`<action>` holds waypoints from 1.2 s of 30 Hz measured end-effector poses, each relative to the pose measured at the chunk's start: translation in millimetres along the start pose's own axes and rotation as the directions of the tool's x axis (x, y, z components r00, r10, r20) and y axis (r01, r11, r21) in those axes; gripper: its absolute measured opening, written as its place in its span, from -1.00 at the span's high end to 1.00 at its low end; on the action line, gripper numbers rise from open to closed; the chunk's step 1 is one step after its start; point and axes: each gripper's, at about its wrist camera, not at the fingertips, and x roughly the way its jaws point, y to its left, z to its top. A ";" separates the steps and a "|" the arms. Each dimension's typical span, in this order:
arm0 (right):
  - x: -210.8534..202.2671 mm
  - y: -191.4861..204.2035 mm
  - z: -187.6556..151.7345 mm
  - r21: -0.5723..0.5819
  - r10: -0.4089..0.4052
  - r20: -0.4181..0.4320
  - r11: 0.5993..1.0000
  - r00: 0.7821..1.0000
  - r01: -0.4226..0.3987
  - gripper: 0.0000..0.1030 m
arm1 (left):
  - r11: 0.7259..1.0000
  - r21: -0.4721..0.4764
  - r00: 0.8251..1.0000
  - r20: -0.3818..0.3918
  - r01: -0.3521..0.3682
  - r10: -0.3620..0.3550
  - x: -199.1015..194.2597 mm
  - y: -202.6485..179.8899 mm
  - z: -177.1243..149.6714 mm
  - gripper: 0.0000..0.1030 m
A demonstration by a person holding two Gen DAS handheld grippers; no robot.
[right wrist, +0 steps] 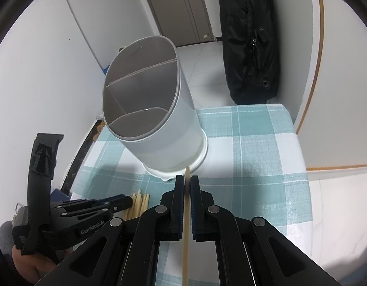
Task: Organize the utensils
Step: 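Lift the stick with the right tool while the left tool grasps another chopstick, then raise both held chopsticks and carry them over the white utensil holder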
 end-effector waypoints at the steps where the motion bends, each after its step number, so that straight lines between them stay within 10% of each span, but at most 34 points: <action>1: 0.0 0.1 0.0 0.000 0.000 0.000 1.000 1.000 0.000 0.92 | 1.000 -0.001 1.000 0.006 0.003 -0.003 -2.0 -1.1 0.2 0.95; 36: -71.4 6.0 2.6 0.004 0.035 0.305 0.999 0.952 -0.038 0.93 | 0.987 0.152 0.931 0.347 0.058 -0.108 -111.8 -53.8 -6.5 0.99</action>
